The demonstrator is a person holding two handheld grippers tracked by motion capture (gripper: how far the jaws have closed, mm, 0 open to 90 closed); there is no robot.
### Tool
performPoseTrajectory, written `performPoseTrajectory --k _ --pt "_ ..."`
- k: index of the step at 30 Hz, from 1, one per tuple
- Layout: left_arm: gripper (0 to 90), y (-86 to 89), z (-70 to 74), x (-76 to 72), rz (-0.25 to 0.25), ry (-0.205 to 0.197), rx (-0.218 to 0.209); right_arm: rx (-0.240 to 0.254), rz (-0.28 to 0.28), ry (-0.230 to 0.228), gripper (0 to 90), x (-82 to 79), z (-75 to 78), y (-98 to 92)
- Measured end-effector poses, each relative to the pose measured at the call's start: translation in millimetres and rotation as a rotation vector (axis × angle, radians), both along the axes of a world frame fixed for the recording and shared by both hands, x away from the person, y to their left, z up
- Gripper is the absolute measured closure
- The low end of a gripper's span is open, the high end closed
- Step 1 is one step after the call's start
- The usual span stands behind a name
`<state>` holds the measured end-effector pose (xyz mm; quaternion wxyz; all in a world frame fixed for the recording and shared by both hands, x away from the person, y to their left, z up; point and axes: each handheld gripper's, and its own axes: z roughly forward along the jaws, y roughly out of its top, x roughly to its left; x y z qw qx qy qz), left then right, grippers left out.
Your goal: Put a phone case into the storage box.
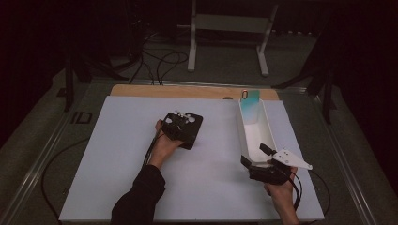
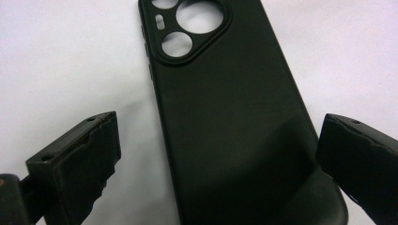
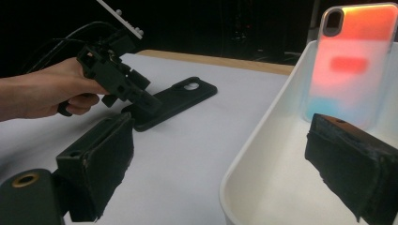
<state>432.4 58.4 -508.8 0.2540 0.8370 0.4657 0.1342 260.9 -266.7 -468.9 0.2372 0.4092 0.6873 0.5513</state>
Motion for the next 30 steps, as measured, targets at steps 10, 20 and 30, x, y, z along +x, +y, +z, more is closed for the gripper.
performPoseTrajectory --k 10,20,30 --pt "0.8 -10.7 -4.1 2.1 0.004 0.033 -0.005 -0.001 0.000 0.003 8.1 0.3 -0.7 -0.2" --pt "1.9 -15.8 -7.6 3.4 0.008 0.068 0.038 0.002 -0.003 0.005 8.1 0.4 -0.9 -0.5" --pt "11.2 -14.0 -1.9 2.9 0.002 0.096 0.064 0.001 -0.001 0.007 8.1 0.2 -1.0 0.0"
